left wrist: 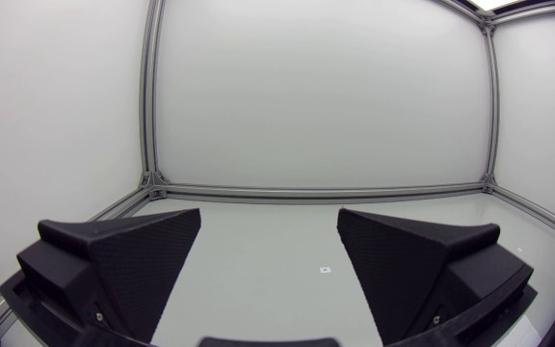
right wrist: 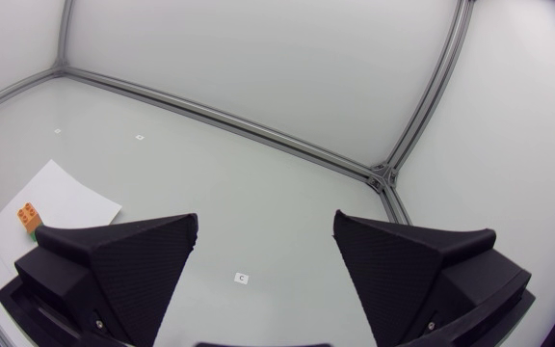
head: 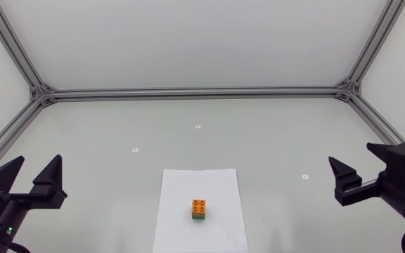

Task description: Pick up the orange 2x2 brick with the right arm and stack it on top of the green 2x2 brick in the center

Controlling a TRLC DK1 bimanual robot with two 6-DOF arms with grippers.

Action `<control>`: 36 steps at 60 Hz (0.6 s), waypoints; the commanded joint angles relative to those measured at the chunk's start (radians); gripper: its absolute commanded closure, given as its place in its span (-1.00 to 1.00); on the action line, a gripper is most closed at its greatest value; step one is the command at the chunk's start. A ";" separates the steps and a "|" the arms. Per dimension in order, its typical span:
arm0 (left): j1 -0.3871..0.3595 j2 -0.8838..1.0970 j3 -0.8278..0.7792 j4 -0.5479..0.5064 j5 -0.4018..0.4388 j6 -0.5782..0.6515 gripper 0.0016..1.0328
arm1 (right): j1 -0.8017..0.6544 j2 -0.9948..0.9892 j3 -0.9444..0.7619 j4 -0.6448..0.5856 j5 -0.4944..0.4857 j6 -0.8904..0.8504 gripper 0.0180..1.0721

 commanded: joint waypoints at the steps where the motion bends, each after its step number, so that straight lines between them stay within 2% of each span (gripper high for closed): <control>1: 0.003 -0.008 -0.041 -0.013 0.004 0.013 -0.92 | -0.004 -0.044 -0.055 0.041 0.006 0.066 -0.91; 36: 0.003 -0.008 -0.041 -0.015 0.004 0.013 -0.92 | 0.002 -0.332 -0.319 0.308 0.022 0.333 -0.91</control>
